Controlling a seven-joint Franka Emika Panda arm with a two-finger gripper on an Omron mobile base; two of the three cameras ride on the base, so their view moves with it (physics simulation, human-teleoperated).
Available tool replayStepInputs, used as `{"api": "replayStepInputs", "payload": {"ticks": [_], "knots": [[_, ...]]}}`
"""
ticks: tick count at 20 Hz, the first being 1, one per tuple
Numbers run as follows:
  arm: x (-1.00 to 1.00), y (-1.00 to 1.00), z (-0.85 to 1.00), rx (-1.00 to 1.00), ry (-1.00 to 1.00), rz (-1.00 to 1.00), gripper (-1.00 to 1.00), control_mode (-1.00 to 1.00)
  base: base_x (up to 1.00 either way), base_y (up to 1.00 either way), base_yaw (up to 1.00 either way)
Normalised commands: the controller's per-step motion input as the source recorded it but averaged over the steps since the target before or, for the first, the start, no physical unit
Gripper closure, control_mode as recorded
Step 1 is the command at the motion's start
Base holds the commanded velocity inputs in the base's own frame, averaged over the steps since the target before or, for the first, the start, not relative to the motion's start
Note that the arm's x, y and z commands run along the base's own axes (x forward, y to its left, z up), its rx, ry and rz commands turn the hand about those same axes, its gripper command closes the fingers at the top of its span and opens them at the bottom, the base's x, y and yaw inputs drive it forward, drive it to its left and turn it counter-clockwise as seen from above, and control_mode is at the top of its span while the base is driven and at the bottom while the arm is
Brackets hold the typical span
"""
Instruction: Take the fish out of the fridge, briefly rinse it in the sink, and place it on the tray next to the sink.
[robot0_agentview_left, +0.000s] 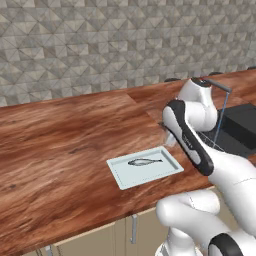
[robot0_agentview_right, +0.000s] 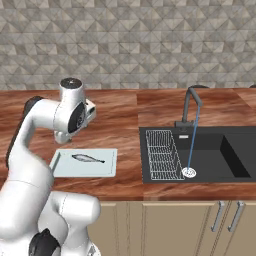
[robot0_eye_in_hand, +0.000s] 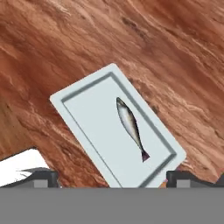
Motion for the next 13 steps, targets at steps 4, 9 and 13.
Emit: {"api": "replayStepInputs", "payload": {"ticks": [4,9,13], "knots": [[-1.00,-0.43,0.83,0.03,-0.73,0.00,-1.00,-1.00,0.00,0.00,0.00],[-1.00,-0.58,0.35,0.04,-0.72,0.00,-1.00,-1.00,0.00,0.00,0.00],[-1.00,-0.64,0.59,0.18,-0.66,-0.01,-1.00,-1.00,0.00,0.00,0.00]]}}
